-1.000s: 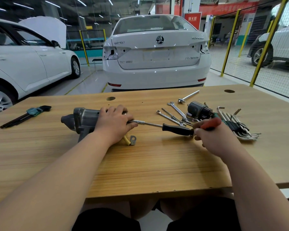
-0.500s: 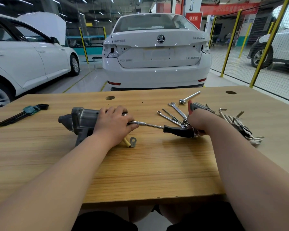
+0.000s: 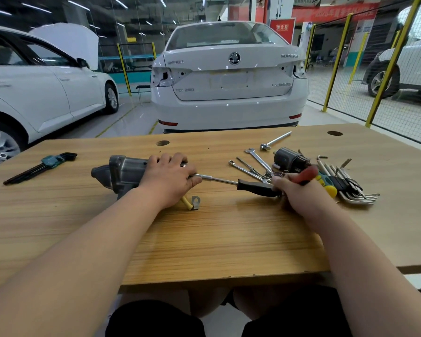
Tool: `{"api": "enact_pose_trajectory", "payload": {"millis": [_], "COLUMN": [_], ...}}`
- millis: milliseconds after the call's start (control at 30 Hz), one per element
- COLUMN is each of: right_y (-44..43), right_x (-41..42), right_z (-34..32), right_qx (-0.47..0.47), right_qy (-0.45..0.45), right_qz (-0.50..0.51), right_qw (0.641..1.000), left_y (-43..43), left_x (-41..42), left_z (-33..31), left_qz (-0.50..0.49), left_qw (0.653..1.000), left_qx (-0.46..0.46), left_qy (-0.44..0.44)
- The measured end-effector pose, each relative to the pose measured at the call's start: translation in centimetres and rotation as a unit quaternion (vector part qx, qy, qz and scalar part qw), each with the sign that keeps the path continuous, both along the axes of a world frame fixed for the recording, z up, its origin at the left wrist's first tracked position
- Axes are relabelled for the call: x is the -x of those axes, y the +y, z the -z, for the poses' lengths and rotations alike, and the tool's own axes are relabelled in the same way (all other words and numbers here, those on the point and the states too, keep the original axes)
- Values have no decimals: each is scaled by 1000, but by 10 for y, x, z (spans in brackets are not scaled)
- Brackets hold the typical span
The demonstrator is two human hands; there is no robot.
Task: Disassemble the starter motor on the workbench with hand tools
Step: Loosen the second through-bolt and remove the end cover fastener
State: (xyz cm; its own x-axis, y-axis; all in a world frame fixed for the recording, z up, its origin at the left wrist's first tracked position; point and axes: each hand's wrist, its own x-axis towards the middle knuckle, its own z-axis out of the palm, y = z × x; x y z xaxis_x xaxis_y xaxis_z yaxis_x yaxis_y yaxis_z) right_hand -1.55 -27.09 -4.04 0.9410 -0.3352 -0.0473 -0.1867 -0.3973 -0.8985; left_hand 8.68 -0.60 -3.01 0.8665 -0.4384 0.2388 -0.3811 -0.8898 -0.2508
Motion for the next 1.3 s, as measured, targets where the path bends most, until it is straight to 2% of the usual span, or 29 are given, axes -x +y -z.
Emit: {"api": "enact_pose_trajectory", "payload": {"millis": [100,233,467,667,800,900,1067,1167,1300], "right_y": [5,6,-12,-15,-9,-7,-6,-3,1], "right_x": [14,14,-36,-72,-80,-77,-55,-40,-14], "right_z": [4,-5,-25,-28,-26,-21,-5,-2,3], "right_qx": [71,77,-49,0,37,65,12,-50,7], "right_qy": [-18,1,86,217,248,196,-23,-25,-28], "right_qz": [-14,-20,5,14,29,36,65,40,18], "right_qw": [997,997,995,976,968,978,998,998,999], "left_y": [0,1,2,2,2,2,1,-1,-2], "left_x": [0,0,0,-1,-2,-2,0,1,3], "left_z": [1,1,3,4,6,6,2,0,-3], "left_qz": [2,5,13,14,14,12,6,1,-7], "left_qw": [1000,1000,1000,999,999,999,1000,1000,1000], "left_qx": [-2,-2,11,17,21,19,22,22,11], "left_qy": [-6,-12,-24,-34,-37,-38,-16,-5,1]}}
